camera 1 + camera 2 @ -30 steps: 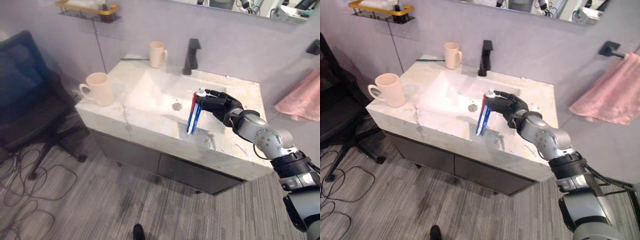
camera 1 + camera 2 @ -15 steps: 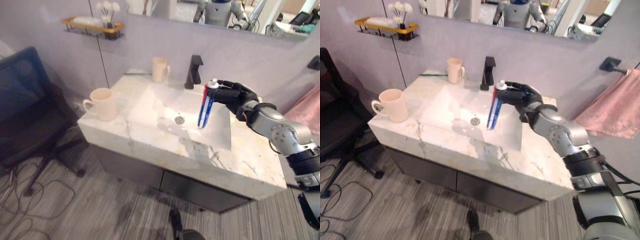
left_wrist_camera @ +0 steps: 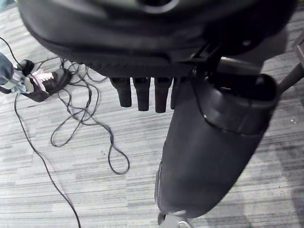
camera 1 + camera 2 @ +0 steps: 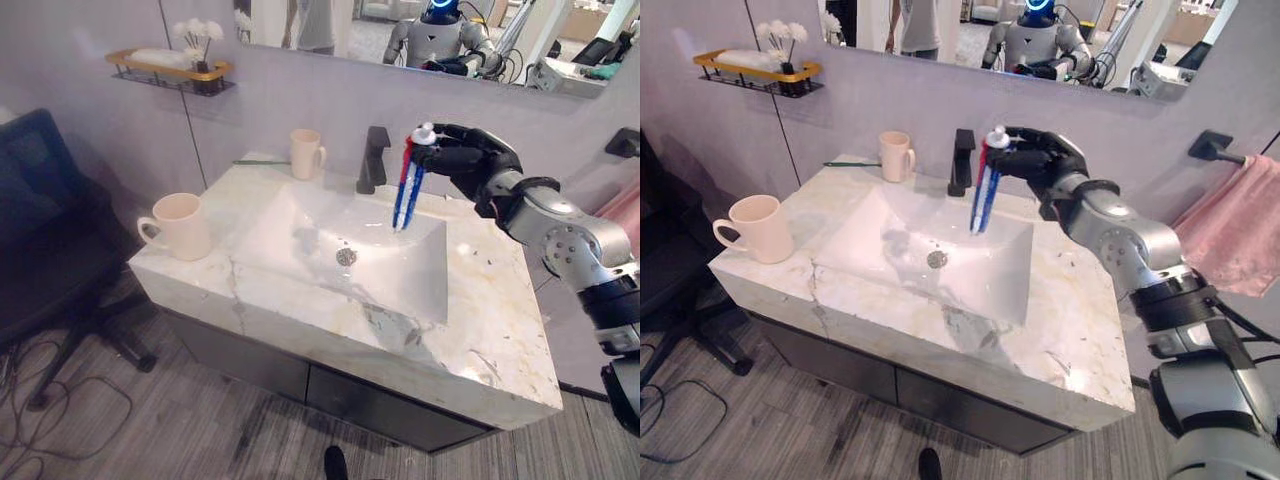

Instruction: Organize the bathroom.

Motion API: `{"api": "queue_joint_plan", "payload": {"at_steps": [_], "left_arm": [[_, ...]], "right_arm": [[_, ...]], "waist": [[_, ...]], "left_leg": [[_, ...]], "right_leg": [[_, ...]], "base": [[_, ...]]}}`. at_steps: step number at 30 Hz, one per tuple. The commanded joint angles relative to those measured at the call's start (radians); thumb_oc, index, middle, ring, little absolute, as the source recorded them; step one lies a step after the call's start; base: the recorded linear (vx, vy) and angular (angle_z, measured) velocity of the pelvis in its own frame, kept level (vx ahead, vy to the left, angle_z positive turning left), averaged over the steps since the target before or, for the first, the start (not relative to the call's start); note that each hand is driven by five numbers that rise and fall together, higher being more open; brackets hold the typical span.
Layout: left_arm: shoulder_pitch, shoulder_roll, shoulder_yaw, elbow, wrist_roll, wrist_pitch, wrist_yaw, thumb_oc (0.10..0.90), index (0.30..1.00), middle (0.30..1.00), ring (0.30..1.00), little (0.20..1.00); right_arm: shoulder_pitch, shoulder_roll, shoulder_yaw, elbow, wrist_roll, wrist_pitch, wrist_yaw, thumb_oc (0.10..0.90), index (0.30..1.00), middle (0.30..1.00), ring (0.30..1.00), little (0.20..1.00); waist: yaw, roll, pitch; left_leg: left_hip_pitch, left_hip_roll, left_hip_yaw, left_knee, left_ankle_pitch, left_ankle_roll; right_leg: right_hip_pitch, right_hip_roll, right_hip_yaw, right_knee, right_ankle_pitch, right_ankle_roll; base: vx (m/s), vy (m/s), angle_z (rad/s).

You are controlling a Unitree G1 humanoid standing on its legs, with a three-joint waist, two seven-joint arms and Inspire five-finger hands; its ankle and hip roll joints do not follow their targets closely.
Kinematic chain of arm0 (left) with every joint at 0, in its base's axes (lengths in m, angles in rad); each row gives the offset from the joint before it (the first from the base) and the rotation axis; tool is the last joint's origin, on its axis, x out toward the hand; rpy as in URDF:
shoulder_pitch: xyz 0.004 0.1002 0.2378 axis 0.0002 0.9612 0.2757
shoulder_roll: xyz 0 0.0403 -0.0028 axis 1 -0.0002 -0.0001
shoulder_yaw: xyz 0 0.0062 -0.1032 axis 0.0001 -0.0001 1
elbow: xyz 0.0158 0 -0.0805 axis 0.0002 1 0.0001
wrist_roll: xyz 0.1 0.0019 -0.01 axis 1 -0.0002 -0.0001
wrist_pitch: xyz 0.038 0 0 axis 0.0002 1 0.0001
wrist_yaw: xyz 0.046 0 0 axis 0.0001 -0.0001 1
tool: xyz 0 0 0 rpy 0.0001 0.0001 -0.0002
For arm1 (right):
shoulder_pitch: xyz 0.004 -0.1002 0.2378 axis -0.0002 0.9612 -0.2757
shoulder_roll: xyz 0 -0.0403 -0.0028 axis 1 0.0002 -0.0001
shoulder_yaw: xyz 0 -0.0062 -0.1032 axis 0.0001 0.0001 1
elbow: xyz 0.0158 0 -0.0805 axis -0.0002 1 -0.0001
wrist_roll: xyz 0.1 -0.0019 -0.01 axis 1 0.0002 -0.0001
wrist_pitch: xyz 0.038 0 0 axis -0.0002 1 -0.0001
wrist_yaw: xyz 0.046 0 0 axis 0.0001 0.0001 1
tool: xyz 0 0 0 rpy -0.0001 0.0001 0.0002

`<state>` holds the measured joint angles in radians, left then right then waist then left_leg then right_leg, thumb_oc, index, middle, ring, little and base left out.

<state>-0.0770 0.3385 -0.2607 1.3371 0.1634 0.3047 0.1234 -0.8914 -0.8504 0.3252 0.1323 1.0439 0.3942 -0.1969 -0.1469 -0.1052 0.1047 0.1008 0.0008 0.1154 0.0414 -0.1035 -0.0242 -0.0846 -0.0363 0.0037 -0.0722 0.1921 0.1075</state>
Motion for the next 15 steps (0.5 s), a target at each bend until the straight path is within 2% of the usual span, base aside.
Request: {"api": "queue_joint_plan", "payload": {"at_steps": [1, 5, 7, 13, 15], "left_arm": [[0.011, 0.074, -0.049, 0.052, -0.007, 0.032, 0.026, 0.800, 0.900, 0.900, 0.900, 0.900], [0.002, 0.052, -0.060, 0.038, -0.032, 0.053, 0.032, 0.800, 0.900, 0.900, 0.900, 0.900], [-0.006, 0.032, -0.078, 0.034, -0.041, 0.077, 0.040, 0.800, 0.900, 0.900, 0.900, 0.900], [0.003, 0.014, -0.085, 0.032, -0.076, 0.118, 0.065, 0.800, 0.900, 0.900, 0.900, 0.900], [0.013, 0.007, -0.079, 0.034, -0.092, 0.122, 0.079, 0.800, 0.900, 0.900, 0.900, 0.900]], "right_arm": [[-0.273, 0.060, -0.061, -0.071, 0.053, -0.213, 0.018, 0.400, 0.300, 0.300, 0.300, 0.300], [-0.277, 0.160, -0.019, -0.166, 0.011, -0.227, -0.014, 0.400, 0.300, 0.300, 0.300, 0.300], [-0.252, 0.254, 0.002, -0.213, -0.072, -0.227, -0.039, 0.400, 0.300, 0.300, 0.300, 0.300], [-0.196, 0.355, 0.004, -0.252, -0.200, -0.276, -0.068, 0.400, 0.300, 0.300, 0.300, 0.300], [-0.171, 0.392, -0.001, -0.271, -0.294, -0.280, -0.085, 0.400, 0.300, 0.300, 0.300, 0.300]], "waist": [[0.033, 0.005, -0.069], [0.046, 0.009, -0.076], [0.062, 0.017, -0.082], [0.080, 0.029, -0.084], [0.086, 0.035, -0.084]], "left_leg": [[-0.023, -0.034, 0.044, -0.030, 0.010, 0.050], [-0.027, -0.033, 0.042, -0.032, 0.015, 0.050], [-0.025, -0.034, 0.038, -0.035, 0.014, 0.052], [-0.022, -0.029, 0.039, -0.039, 0.013, 0.052], [-0.020, -0.027, 0.035, -0.043, 0.013, 0.052]], "right_leg": [[-0.023, -0.026, 0.015, 0.122, -0.098, 0.090], [-0.021, -0.025, 0.016, 0.118, -0.100, 0.088], [-0.021, -0.028, 0.015, 0.114, -0.097, 0.091], [-0.011, -0.033, 0.011, 0.111, -0.101, 0.092], [-0.004, -0.034, 0.013, 0.110, -0.106, 0.091]], "base": [[-0.02, 0.005, 0.11], [-0.02, 0.007, 0.11], [0.00, -0.006, 0.19], [0.03, -0.026, 0.20], [0.05, -0.027, 0.18]]}}
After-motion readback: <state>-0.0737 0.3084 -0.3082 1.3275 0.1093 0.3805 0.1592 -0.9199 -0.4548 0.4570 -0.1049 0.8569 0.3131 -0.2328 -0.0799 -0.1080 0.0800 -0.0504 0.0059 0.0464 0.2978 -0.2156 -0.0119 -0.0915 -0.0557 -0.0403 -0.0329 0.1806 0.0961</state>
